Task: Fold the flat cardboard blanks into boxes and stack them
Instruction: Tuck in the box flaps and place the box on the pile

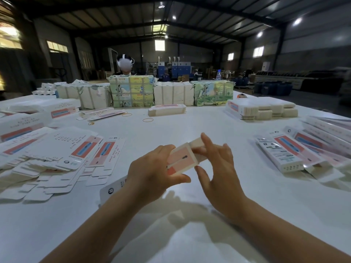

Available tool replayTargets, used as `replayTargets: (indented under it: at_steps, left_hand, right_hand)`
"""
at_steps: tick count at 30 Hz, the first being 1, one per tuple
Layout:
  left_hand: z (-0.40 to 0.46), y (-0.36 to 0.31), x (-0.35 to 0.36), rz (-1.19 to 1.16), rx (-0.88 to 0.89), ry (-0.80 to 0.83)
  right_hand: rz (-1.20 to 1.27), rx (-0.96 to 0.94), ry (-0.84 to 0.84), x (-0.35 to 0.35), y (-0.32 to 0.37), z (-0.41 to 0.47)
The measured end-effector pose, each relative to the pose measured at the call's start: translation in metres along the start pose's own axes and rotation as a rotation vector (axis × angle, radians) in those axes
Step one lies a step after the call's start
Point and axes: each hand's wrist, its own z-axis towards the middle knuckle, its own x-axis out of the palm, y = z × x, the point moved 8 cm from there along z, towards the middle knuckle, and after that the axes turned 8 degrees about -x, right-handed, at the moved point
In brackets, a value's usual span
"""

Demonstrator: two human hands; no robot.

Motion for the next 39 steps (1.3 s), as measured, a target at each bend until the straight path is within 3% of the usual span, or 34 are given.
replayTargets:
  at_steps: [9, 13, 15, 17, 19, 22, 25, 29, 31, 36, 39]
  left_hand:
    - [0.001, -0.008, 0.004, 0.134, -0.02, -0.027]
    - [0.002, -0.002, 0.0, 0.087, -0.065, -0.018]
    - [0.001, -0.001, 0.0, 0.07, -0.066, -0.014]
    - [-0.001, -0.004, 0.002, 0.082, -0.05, 0.0]
    - [-0.002, -0.008, 0.006, 0.093, -0.033, 0.018]
    - [-0.001, -0.011, 0.007, 0.104, -0.026, 0.015]
    - [-0.001, -0.013, 0.008, 0.172, -0.034, -0.005]
    - [-0.003, -0.02, 0.006, 0.221, -0.016, -0.083]
    - [-0.003, -0.022, 0.001, 0.228, 0.005, -0.134]
    - [-0.004, -0.028, -0.007, 0.26, 0.117, -0.195]
    - [-0.005, -0.032, -0.01, 0.299, 0.144, -0.245]
  right_hand:
    - [0.155, 0.104, 0.076, 0.012, -0.001, 0.0]
    - [0.088, 0.085, -0.082, -0.011, -0.013, 0.007]
    - [0.249, 0.311, -0.084, -0.011, -0.035, 0.004]
    - [0.629, 0.631, 0.056, 0.013, -0.05, -0.007]
    - [0.896, 0.741, 0.121, 0.031, -0.05, -0.014]
    - [0.587, 0.547, 0.048, 0.016, -0.045, -0.009]
    - [0.223, 0.321, 0.126, 0.014, -0.022, -0.005]
    - [0.106, 0.264, 0.257, 0.029, -0.008, -0.01]
    - [0.284, 0.387, 0.199, 0.026, -0.013, -0.01]
    - [1.016, 0.795, 0.023, 0.034, -0.041, -0.017]
    - [1.108, 0.852, -0.055, 0.035, -0.046, -0.018]
